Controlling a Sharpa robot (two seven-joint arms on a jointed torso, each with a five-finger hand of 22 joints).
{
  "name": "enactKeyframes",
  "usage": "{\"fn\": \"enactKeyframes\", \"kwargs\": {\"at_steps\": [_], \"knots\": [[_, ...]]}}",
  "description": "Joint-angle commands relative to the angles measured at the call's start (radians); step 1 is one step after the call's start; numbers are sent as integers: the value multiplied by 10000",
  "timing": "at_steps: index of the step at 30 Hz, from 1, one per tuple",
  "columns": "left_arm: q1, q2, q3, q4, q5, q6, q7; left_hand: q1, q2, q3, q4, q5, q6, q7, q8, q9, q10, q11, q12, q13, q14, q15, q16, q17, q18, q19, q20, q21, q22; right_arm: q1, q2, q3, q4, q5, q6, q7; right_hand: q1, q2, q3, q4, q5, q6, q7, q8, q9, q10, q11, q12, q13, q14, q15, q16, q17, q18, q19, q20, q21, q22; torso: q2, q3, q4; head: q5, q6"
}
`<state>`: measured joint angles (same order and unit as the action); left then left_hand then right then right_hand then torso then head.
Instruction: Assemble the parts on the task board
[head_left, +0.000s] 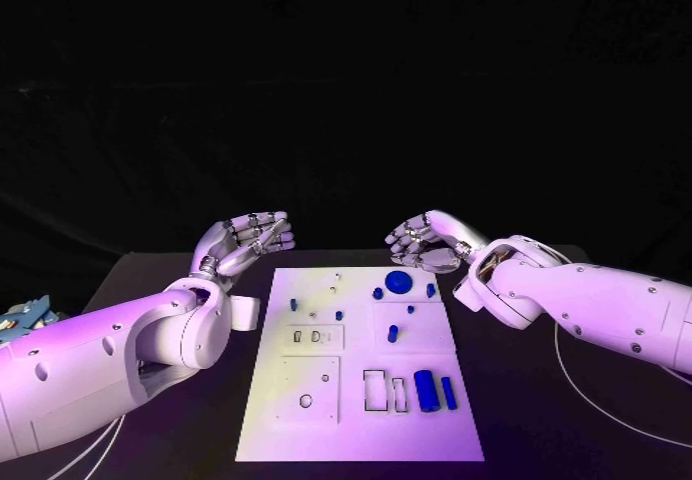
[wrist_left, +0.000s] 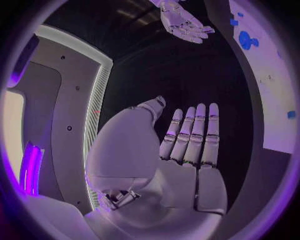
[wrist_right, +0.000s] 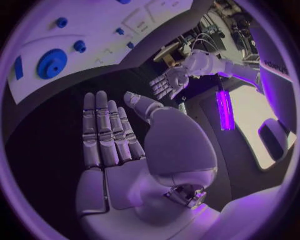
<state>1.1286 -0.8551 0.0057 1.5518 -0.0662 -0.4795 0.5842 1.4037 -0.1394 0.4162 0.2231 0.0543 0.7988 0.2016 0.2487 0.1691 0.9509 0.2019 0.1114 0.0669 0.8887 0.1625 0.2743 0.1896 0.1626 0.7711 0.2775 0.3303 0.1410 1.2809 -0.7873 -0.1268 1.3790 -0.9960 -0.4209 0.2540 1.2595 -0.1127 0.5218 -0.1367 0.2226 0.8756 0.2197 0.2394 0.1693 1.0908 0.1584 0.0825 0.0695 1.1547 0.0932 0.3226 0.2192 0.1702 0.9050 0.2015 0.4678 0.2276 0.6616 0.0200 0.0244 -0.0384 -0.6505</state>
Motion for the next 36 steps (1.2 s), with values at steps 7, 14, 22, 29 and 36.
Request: {"fn": "enactKeyframes", "kwargs": {"at_steps": [7,14,22,29,36], "knots": [[99,-213,93,592,-743,338,-254,4,-101,70,-42,-7,134,501,46,17,164,-27,17,0,130,-25,49,49,210,112,-13,67,14,190,186,27,73,-4845,1376,-1987,-520,-684,-185,449,245,424,-397,-48,407,1087,-568,-150,514,3042,-817,4089,3596,110,1646,-861,3511,2253,509,40,86,-101,74],[152,-348,126,961,-638,375,-354,-13,-113,68,-40,-6,128,504,39,15,158,-24,2,-4,129,-24,46,52,210,118,-15,72,14,231,463,30,-65,-6089,1677,-2757,-529,-958,-171,870,50,331,-372,-47,693,491,-481,-125,876,3263,-715,8181,7644,-399,3069,-781,6369,6058,749,67,143,-168,101],[173,-406,146,1119,-556,408,-397,-40,-123,67,-34,-6,121,508,29,11,150,-20,-20,-9,127,-22,41,56,209,126,-17,78,14,193,740,27,-246,-6552,1809,-3076,-408,-967,-216,989,4,228,-371,-63,800,155,-450,-75,958,3327,-670,9087,8526,-533,3402,-730,7102,7076,901,70,225,-222,119],[179,-415,150,1143,-503,434,-407,-55,-128,67,-31,-6,118,513,24,9,145,-16,-31,-11,124,-21,38,57,208,130,-18,82,14,163,900,25,-383,-6696,1807,-3184,-357,-945,-199,1024,7,226,-374,-50,843,113,-448,-13,976,3371,-664,9387,8829,-595,3574,-720,7400,7501,937,56,256,-252,111],[181,-419,151,1153,-470,455,-429,-73,-132,67,-27,-7,111,521,16,6,138,-11,-47,-14,120,-18,33,60,207,134,-18,86,13,155,994,22,-455,-6724,1836,-3209,-337,-885,-140,1109,3,297,-368,0,910,139,-449,95,1007,3406,-655,9698,9131,-671,3776,-708,7752,8013,984,84,244,-265,127]]}}
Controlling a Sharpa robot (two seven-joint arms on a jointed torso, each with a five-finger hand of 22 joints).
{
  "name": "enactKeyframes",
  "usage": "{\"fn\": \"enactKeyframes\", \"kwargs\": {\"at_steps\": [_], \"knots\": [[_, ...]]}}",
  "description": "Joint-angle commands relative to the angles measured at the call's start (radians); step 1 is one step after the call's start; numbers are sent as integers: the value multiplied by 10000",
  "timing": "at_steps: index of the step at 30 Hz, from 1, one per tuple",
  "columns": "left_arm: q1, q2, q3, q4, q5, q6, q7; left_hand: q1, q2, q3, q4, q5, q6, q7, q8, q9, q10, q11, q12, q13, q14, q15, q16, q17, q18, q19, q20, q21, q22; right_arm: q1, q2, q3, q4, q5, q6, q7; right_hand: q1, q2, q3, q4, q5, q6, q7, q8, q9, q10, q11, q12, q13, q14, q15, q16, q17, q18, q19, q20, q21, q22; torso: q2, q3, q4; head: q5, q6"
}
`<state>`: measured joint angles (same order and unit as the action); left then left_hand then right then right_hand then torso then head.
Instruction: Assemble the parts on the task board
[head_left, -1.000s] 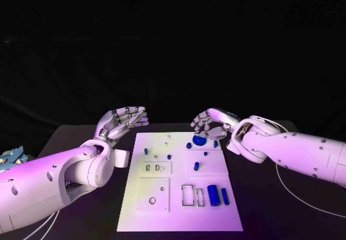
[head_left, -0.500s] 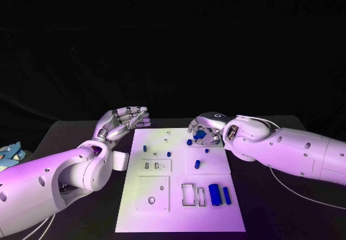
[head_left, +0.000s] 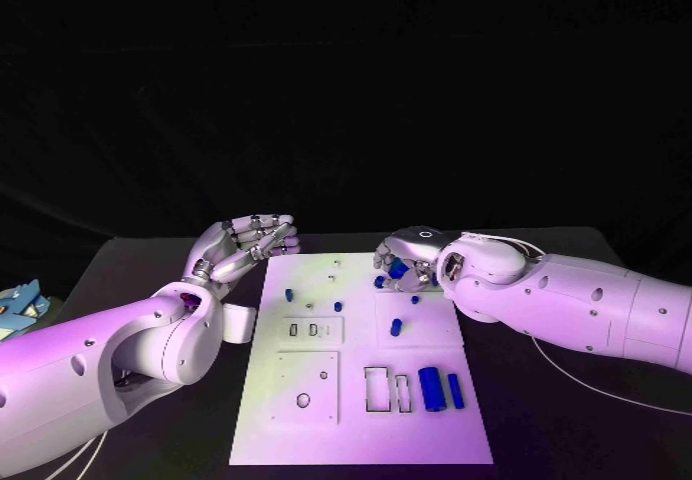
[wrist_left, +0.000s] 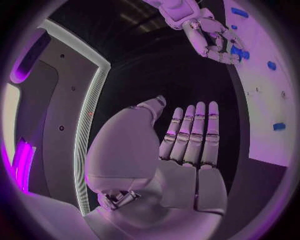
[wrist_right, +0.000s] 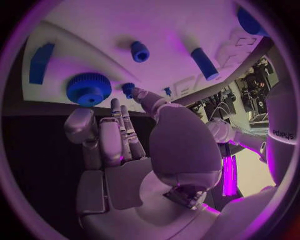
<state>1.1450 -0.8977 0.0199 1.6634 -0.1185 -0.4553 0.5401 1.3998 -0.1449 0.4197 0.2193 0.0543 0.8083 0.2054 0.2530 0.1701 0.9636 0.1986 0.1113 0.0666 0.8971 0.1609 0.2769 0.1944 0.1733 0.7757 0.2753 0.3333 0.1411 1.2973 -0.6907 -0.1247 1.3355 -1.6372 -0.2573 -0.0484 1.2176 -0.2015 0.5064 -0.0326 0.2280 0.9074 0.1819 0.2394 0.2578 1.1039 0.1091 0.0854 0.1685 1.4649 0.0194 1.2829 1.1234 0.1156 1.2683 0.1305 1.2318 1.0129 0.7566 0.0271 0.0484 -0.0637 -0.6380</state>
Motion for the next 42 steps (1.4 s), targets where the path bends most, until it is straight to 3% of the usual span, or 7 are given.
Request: {"fn": "enactKeyframes", "kwargs": {"at_steps": [1,14,25,29,33,35,42], "knots": [[17,6,10,40,59,217,8,-35,-78,32,11,-6,16,483,-27,-4,11,22,-46,-12,36,-2,6,11,100,88,4,56,12,-9,39,0,-27,-310,210,-187,77,14,31,98,-50,19,5,25,48,41,36,105,30,312,81,169,160,-150,215,3,223,327,44,16,7,-13,10],[17,5,12,50,97,254,-46,-48,-81,33,13,-6,9,490,-35,-7,4,27,-60,-14,32,1,2,13,99,91,3,59,11,-44,150,-8,-91,-272,297,-175,155,108,255,236,-61,274,-98,187,209,371,-73,376,119,369,9,610,591,-271,546,-42,767,1140,119,53,13,-16,-10],[17,12,16,55,176,259,-66,-67,-75,47,11,-5,-10,503,-54,-14,-15,39,-95,-18,24,8,-8,18,97,96,2,65,9,-119,257,-15,-164,-232,297,-191,161,142,326,293,-88,328,-120,230,266,489,-106,453,144,376,-16,703,663,-350,762,-65,1045,1582,151,57,10,-39,-46],[17,11,17,49,188,259,-92,-116,-87,81,-23,-6,-103,584,-137,-45,-116,100,-228,-25,6,41,-34,40,91,97,5,78,-2,-132,274,-17,-168,-223,240,-290,232,298,447,350,-109,464,-183,335,367,644,-168,554,191,364,-63,749,659,-379,845,-100,1184,1788,157,61,11,-30,-66],[17,6,18,47,195,264,-113,-125,-86,85,-26,-6,-118,592,-150,-50,-133,108,-248,-26,1,47,-40,42,90,95,6,79,-4,-140,271,-18,-137,-228,-104,-407,380,557,542,373,-182,746,-337,574,564,962,-307,762,321,362,-177,808,681,-433,1008,-182,1394,2126,166,62,12,-15,-69],[17,2,18,45,205,266,-122,-125,-86,85,-26,-6,-118,592,-150,-50,-133,108,-248,-26,1,47,-40,42,90,95,6,79,-4,-143,264,-18,-120,-229,-368,-445,553,763,716,332,-790,838,-431,741,757,1086,-404,877,442,367,-263,858,706,-458,1069,-274,1489,2282,172,67,10,-3,-64],[17,-1,18,20,226,278,-162,-137,-80,95,-31,-6,-144,608,-171,-58,-160,122,-279,-27,-6,55,-47,47,88,92,8,80,-7,-150,189,-16,80,-112,-1461,-488,753,949,986,143,-794,1010,-605,1227,1290,1397,-574,1140,731,380,-407,933,735,-524,1246,-409,1710,2663,179,63,8,28,-15]]}}
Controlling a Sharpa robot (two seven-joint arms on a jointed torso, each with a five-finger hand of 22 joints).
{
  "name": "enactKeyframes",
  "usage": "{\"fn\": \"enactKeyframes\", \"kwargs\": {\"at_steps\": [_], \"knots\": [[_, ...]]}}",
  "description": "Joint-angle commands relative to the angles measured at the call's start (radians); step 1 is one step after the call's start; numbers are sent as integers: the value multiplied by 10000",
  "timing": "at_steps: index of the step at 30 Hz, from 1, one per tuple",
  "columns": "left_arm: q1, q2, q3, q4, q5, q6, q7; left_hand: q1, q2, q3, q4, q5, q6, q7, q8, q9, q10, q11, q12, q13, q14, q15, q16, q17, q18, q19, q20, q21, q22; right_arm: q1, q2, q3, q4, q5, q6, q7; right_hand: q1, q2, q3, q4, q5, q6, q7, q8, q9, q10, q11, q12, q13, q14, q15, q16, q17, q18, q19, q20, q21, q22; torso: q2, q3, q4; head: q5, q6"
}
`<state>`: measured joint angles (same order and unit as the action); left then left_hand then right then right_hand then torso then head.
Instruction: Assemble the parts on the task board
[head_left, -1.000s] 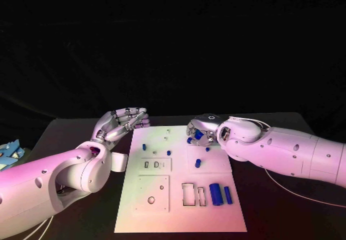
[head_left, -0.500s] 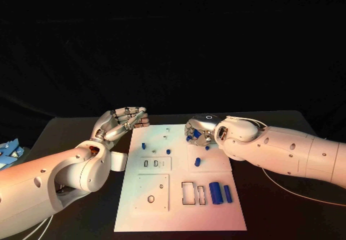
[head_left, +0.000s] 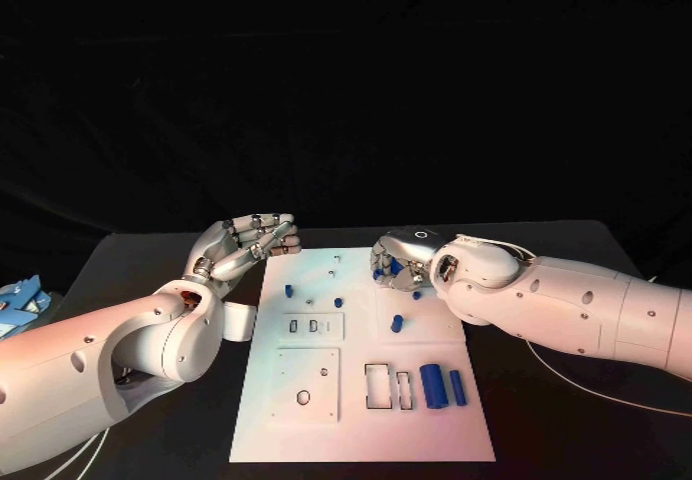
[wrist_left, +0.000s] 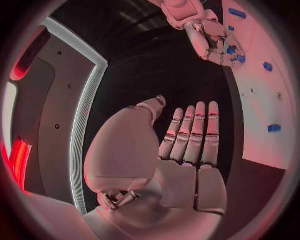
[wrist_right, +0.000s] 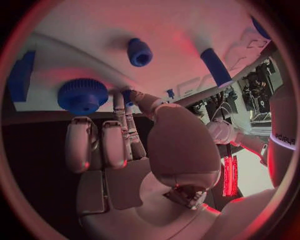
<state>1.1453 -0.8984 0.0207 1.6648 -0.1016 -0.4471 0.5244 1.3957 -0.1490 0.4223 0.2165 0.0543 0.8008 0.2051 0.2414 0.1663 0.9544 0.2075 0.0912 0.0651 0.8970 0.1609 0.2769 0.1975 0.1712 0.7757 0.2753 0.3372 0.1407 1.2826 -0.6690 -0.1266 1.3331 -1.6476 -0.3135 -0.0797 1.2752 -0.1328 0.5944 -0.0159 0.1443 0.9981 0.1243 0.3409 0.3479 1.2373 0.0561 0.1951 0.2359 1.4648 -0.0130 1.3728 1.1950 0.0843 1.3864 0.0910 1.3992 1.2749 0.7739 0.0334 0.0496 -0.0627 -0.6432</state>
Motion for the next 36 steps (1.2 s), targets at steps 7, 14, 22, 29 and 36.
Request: {"fn": "enactKeyframes", "kwargs": {"at_steps": [7,14,22,29,36], "knots": [[14,-4,9,-25,69,184,-30,-112,-41,80,-21,-7,-119,645,-94,-35,-114,59,-130,-11,-14,70,-57,26,107,86,12,44,-10,16,19,8,237,60,-1399,-313,162,269,164,-66,40,49,-47,345,575,87,-69,74,132,380,-102,45,7,-213,60,-40,44,66,26,1,-1,51,105],[15,2,9,-29,74,205,-38,-110,-38,88,-31,-7,-132,652,-105,-39,-126,66,-144,-10,-15,74,-60,29,107,84,13,45,-12,37,481,13,-145,101,-1790,-512,118,239,175,-72,-13,-26,-34,386,664,38,-58,57,162,371,-97,31,-35,-211,44,-44,36,62,31,-2,8,61,165],[16,42,9,-35,85,236,-51,-110,-38,88,-31,-7,-132,652,-105,-39,-126,66,-144,-10,-15,74,-60,29,107,84,13,45,-12,43,1315,16,-941,332,-2051,-431,89,219,223,-92,-39,-155,0,409,769,-73,-27,9,193,372,-77,49,-28,-215,46,-36,47,92,62,8,34,53,195],[17,72,10,-43,87,280,-83,-100,-38,107,-59,-7,-162,664,-130,-47,-155,79,-176,-9,-38,86,-76,32,103,72,18,42,-18,19,1865,17,-1443,531,-2053,-334,43,213,247,-79,-42,-250,33,402,822,-151,5,-29,207,373,-52,60,-26,-213,30,-19,36,84,83,4,62,83,189],[18,106,11,-60,87,292,-101,-100,-38,107,-59,-7,-162,664,-130,-47,-155,79,-176,-9,-38,86,-76,32,103,72,18,42,-18,-81,2200,19,-1809,617,-1946,-272,30,171,243,-96,-47,-285,43,401,849,-184,14,-43,217,372,-42,65,-28,-210,19,-10,29,77,76,10,42,193,147]]}}
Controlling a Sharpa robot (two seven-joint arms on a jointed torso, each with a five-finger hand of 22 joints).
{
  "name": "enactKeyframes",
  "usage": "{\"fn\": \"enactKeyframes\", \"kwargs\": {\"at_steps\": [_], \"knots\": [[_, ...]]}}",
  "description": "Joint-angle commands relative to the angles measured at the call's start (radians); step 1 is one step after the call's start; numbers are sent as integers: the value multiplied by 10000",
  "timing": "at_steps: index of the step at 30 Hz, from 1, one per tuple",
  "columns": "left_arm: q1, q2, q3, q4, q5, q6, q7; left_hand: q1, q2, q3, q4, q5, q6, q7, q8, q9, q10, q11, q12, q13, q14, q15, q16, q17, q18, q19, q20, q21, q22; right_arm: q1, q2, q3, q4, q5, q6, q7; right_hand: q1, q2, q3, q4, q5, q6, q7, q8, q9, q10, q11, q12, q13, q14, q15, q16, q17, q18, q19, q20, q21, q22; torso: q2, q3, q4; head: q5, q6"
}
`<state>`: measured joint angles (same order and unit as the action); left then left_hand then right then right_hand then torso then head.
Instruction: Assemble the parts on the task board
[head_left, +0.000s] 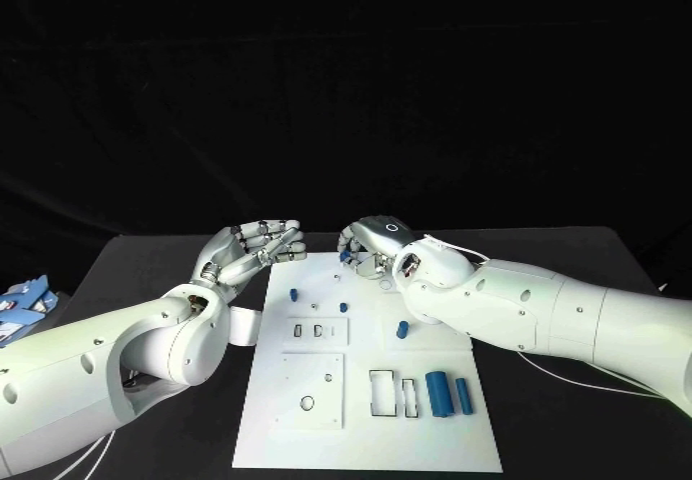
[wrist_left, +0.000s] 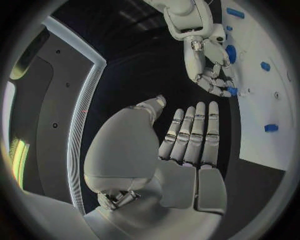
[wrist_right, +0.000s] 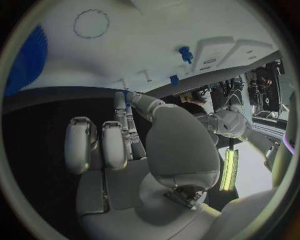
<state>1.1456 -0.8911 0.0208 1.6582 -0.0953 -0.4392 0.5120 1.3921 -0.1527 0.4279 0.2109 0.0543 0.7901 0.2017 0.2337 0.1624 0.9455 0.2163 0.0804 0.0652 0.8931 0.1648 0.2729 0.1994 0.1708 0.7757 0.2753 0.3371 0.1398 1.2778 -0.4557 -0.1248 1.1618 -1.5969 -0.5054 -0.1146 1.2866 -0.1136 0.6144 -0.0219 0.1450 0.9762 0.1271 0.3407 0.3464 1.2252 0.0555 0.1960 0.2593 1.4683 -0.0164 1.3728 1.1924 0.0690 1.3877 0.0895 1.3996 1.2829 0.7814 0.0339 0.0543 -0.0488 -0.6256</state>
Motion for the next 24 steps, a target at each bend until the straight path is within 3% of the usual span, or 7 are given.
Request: {"fn": "enactKeyframes", "kwargs": {"at_steps": [1,14,24], "knots": [[15,36,10,4,24,216,10,-61,1,58,-13,-6,-64,702,-61,-11,-75,-6,-79,-9,-16,54,-48,13,105,65,20,41,-12,-45,100,2,-137,115,1,77,-85,-21,43,-35,-54,-66,15,402,864,-63,20,-52,-17,337,-8,64,-2,-57,6,4,26,-3,6,8,-3,57,-31],[17,46,11,-14,24,225,-23,-47,-4,76,-47,-7,-88,713,-82,-18,-102,6,-105,-9,-48,65,-70,13,104,54,24,39,-18,-96,155,3,-233,131,562,69,-113,-74,24,-49,-75,-91,26,406,898,-77,31,-52,4,337,3,73,1,-55,-3,15,21,-4,4,16,-48,101,-96],[20,52,13,-30,24,222,-22,-51,-4,83,-58,-7,-100,720,-93,-22,-118,13,-119,-8,-65,72,-83,14,103,48,27,39,-21,-101,174,3,-223,131,721,75,-145,-96,7,-40,-86,-100,28,408,914,-78,35,-49,17,333,8,67,-19,-48,-23,21,4,-29,10,21,-29,96,-108]]}}
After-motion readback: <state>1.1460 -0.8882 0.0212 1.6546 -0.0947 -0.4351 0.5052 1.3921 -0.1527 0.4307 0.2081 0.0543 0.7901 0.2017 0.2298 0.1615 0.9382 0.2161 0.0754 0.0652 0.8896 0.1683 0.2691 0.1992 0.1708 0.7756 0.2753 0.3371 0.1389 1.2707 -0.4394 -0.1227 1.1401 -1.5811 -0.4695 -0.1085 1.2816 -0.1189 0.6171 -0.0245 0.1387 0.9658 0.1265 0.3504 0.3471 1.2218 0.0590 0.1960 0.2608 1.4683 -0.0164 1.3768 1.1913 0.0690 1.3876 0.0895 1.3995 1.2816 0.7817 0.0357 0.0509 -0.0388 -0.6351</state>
